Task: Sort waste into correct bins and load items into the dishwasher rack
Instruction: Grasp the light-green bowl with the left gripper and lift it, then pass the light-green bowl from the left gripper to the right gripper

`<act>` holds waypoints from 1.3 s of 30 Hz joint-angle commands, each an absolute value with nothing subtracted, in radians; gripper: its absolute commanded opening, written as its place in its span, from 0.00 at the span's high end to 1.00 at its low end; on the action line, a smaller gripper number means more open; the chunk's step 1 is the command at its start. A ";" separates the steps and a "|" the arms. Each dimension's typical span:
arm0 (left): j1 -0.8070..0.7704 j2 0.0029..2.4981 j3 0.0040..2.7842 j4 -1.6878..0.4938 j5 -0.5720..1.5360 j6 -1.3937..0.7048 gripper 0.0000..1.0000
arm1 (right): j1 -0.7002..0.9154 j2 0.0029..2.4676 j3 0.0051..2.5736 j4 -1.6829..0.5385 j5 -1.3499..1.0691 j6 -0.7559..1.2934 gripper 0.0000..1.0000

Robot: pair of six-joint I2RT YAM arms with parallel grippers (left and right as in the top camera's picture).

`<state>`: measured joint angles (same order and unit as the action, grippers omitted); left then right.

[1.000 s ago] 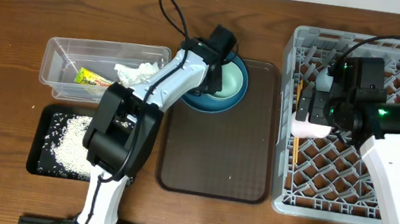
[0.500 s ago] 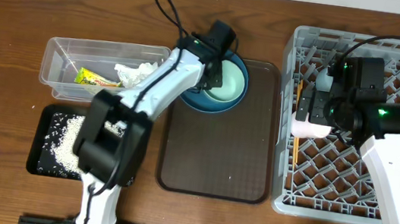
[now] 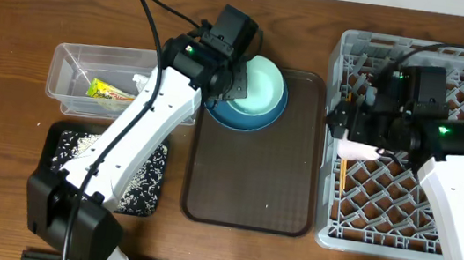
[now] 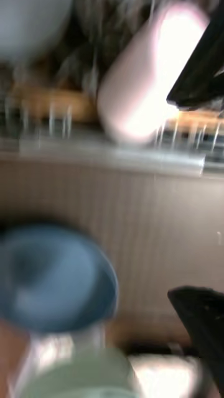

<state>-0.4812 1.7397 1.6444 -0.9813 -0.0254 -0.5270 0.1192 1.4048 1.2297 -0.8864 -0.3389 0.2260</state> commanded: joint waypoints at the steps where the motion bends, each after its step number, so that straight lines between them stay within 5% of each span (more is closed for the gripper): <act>1: -0.491 1.735 1.644 -0.994 -0.008 -0.525 0.94 | 0.119 1.399 1.243 -0.843 -0.701 0.220 0.31; 4: -0.508 1.736 1.644 -0.998 -0.007 -0.525 0.94 | 0.128 1.399 1.243 -0.793 -0.746 0.239 0.61; 17: -0.664 1.736 1.644 -0.975 0.000 -0.525 0.94 | 0.264 1.399 1.243 -0.772 -0.450 0.239 0.57; 23: -0.675 1.736 1.644 -0.979 0.001 -0.525 0.94 | 0.276 1.399 1.242 -0.788 -0.309 0.239 0.70; 30: -0.675 1.736 1.644 -0.978 0.015 -0.525 0.94 | 0.276 1.399 1.242 -0.788 -0.236 0.239 0.99; 33: -0.675 1.736 1.644 -0.979 0.015 -0.525 0.94 | 0.276 1.399 1.242 -0.789 -0.213 0.239 0.97; 39: -0.675 1.736 1.644 -0.978 0.043 -0.525 0.94 | 0.276 1.399 1.240 -0.792 -0.213 0.239 0.71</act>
